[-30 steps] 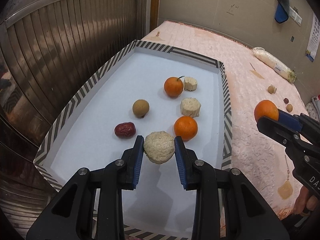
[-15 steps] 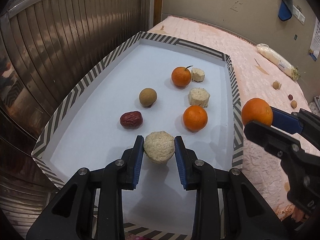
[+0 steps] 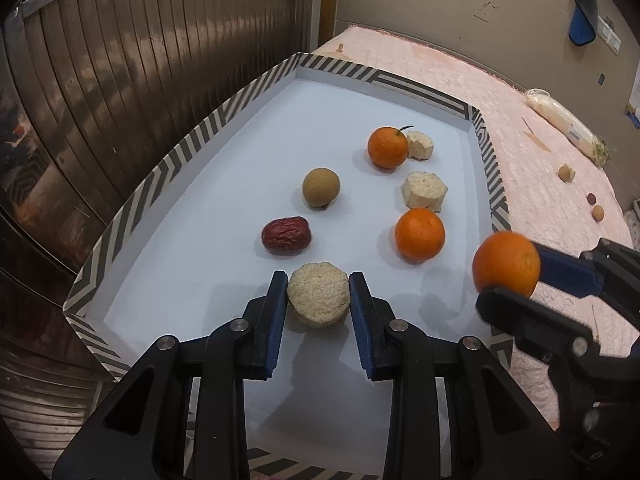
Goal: Organize fruits
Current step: 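Carry the root slice and orange over the striped tray and lower them, then open both grippers to release the slice and orange in the tray, then move both open grippers back from the tray toward the remaining fruits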
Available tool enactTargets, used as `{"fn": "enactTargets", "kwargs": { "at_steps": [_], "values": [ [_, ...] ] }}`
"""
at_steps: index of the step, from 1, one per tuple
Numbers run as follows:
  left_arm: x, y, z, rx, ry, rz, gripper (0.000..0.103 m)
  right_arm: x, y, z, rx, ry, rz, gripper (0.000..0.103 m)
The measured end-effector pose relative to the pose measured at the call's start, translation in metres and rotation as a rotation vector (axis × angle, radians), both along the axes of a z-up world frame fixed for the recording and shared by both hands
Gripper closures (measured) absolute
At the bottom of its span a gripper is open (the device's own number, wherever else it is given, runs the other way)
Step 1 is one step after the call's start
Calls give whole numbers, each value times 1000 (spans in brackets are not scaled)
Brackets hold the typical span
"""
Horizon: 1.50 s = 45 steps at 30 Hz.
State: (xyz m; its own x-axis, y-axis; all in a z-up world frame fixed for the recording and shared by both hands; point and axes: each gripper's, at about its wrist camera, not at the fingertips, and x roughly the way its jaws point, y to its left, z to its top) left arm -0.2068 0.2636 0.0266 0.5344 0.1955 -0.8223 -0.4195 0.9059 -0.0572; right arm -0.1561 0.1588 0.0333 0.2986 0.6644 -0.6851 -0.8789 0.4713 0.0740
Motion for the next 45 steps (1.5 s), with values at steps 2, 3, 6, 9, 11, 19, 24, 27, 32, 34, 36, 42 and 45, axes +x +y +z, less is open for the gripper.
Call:
{"fn": "enactTargets", "kwargs": {
  "at_steps": [2,3,6,9,11,19,24,27,32,34,36,42,45],
  "values": [
    [-1,4,0,-3,0,6,73,-2,4,-2,-6,0,12,71],
    [-2,6,0,-5,-1,9,73,-3,7,-2,-11,-1,23,71],
    [-3,12,0,-3,2,23,73,-7,14,-5,-26,-1,51,71],
    [-3,15,0,-17,3,25,73,-7,24,-11,-55,-2,70,71],
    [-4,17,-1,-28,-2,32,73,-6,29,-15,-72,-1,76,71],
    [-1,18,-2,-26,7,42,59,-5,42,-29,-120,-1,92,71],
    [-1,19,1,-21,-6,50,48,-5,47,-31,-125,-13,88,70],
    [0,19,2,-11,-3,53,48,-3,45,-29,-116,-2,83,69],
    [-1,19,6,-18,-17,60,47,-2,32,-21,-84,5,64,68],
    [0,16,13,-7,-34,58,47,-2,27,-16,-65,5,55,67],
    [2,12,18,0,-49,55,47,-1,21,-11,-48,3,46,67],
    [15,-8,29,20,-74,18,47,6,-5,3,3,0,-3,66],
    [24,-23,35,28,-89,-11,47,13,-20,6,15,0,-41,66]
  ]
}}
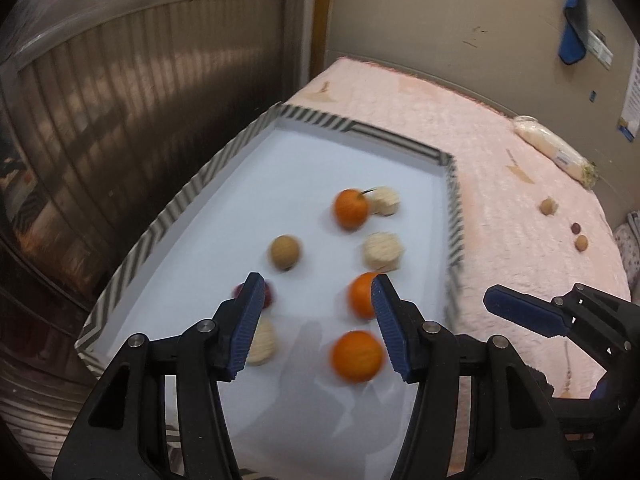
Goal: Organize fruits
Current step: 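Move both open grippers back from the tray toward the remaining fruits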
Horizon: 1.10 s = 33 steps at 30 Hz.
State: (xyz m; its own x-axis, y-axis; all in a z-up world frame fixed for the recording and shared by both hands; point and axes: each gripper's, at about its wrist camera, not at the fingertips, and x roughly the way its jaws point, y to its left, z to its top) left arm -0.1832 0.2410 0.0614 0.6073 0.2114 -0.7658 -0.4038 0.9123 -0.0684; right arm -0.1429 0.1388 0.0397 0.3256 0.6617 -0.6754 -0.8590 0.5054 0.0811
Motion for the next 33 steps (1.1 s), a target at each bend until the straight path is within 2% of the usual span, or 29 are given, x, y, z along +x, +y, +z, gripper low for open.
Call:
{"fn": "enactTargets", "kwargs": {
  "at_steps": [13,21,27,33],
  "values": [
    [55,-81,9,-4,-17,-182,47,43,-94,10,40,11,-213,65],
    [84,-121,11,-2,-13,-258,47,67,-157,10,46,13,-337,64],
    [109,-149,6,-11,12,-321,47,90,-200,3,23,24,-431,63],
    [135,-169,-2,-58,54,-370,47,114,-234,-6,-9,35,-509,61]
  ]
}}
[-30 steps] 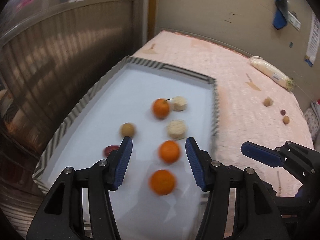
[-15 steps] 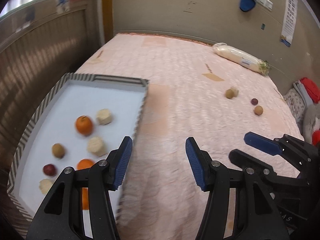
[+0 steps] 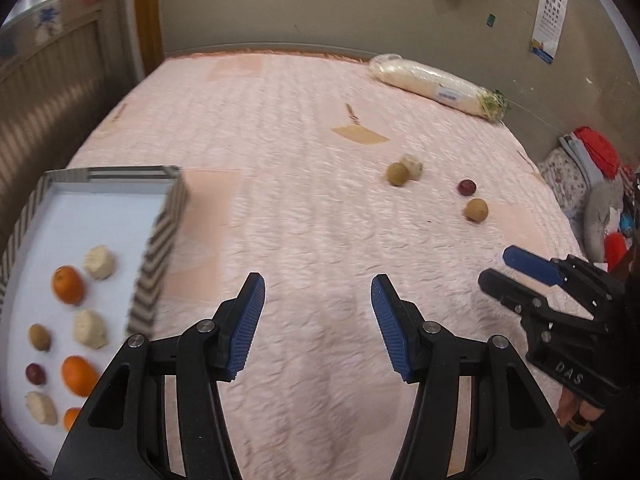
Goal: Organize fruits
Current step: 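Move both open grippers back from the tray toward the remaining fruits, then grasp a brown round fruit with the right gripper while the left grasps another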
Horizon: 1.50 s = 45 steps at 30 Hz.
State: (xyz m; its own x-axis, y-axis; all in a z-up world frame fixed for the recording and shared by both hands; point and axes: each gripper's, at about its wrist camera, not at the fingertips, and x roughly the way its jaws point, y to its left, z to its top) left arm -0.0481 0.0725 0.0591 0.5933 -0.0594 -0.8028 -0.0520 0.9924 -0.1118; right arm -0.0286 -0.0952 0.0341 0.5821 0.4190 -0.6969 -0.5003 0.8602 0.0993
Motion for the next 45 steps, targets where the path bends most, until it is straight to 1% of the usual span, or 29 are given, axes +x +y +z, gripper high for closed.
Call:
{"fn": "enactTargets", "kwargs": {
  "at_steps": [3,9,12,16,20,22,24,25,27,34,39,41,43,44,45],
  "values": [
    [13,-11,-4,3,14,-22,47,14,-15,-2,-13,3,-36,61],
    [39,-22,-10,-27,41,-48,47,40,-37,-8,-46,6,-93,59],
    [54,-28,-12,-35,57,-57,47,55,-41,-12,-52,21,-111,59],
    [69,-34,-14,-31,62,-72,47,73,-38,-17,-25,38,-126,59],
    [81,-39,-17,-24,72,-86,47,85,-30,-24,-35,33,-121,59],
    [88,-41,-18,-21,70,-89,47,89,-28,-27,-36,36,-119,59],
    [93,-43,-19,-19,73,-96,47,93,-28,-29,-48,27,-128,68],
    [97,-44,-20,-19,74,-102,47,94,-29,-30,-41,27,-129,75],
    [105,-47,-22,-17,71,-110,47,95,-34,-31,-24,35,-121,75],
    [133,-63,-33,7,88,-169,47,96,-37,-31,-19,32,-113,75],
    [149,-68,-42,23,103,-176,47,100,-37,-37,4,39,-109,75],
    [152,-70,-42,33,90,-181,47,99,-37,-35,5,39,-108,75],
    [154,-70,-42,19,78,-187,47,98,-39,-33,17,33,-108,75],
    [155,-70,-43,17,78,-190,48,98,-39,-32,18,40,-104,75],
    [155,-70,-44,23,69,-195,53,98,-38,-32,18,43,-100,75]
  ]
}}
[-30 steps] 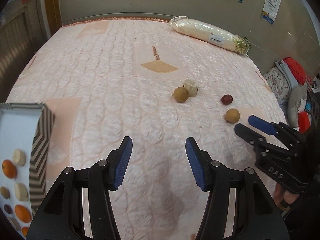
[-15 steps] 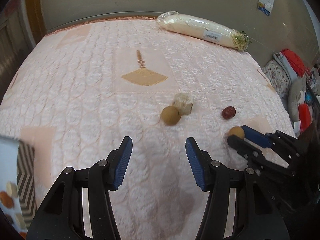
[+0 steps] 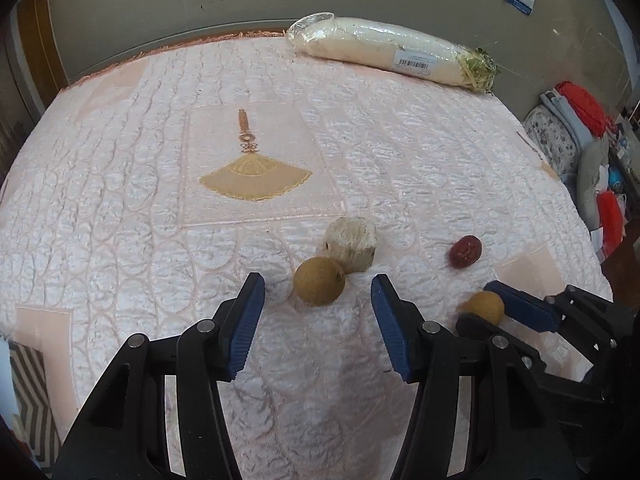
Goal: Organize fruits
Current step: 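Grasp a brown round fruit with the right gripper while the left grasps another, then carry both brown round fruits into the striped tray and open both grippers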
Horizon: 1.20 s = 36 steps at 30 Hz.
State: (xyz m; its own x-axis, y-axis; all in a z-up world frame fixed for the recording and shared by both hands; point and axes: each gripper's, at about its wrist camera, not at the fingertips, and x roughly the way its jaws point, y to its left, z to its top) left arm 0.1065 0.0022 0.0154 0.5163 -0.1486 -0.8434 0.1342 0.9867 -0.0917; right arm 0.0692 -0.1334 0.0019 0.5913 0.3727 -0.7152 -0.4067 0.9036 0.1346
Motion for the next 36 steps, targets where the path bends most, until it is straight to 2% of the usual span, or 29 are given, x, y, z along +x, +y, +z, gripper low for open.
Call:
{"fn": "enactTargets", "kwargs": {
  "at_steps": [2,4,7,14,19,27,36],
  "values": [
    [-1,-2,-1,41,-16,-6,68,-2,0,-1,4,-2,4,75],
    [-3,-2,-2,55,-28,-5,77,-2,0,-2,5,0,5,75],
    [-6,8,1,-10,-30,16,78,-5,0,0,18,-5,6,75],
    [-31,18,13,-30,-59,42,78,-14,0,3,26,-11,9,75],
    [-66,28,25,-16,-81,91,78,-31,6,12,52,-35,26,75],
    [-125,48,39,17,-127,154,78,-79,38,18,93,-60,91,75],
    [-184,96,52,59,-180,251,78,-120,83,22,121,-65,178,75]
  ]
}}
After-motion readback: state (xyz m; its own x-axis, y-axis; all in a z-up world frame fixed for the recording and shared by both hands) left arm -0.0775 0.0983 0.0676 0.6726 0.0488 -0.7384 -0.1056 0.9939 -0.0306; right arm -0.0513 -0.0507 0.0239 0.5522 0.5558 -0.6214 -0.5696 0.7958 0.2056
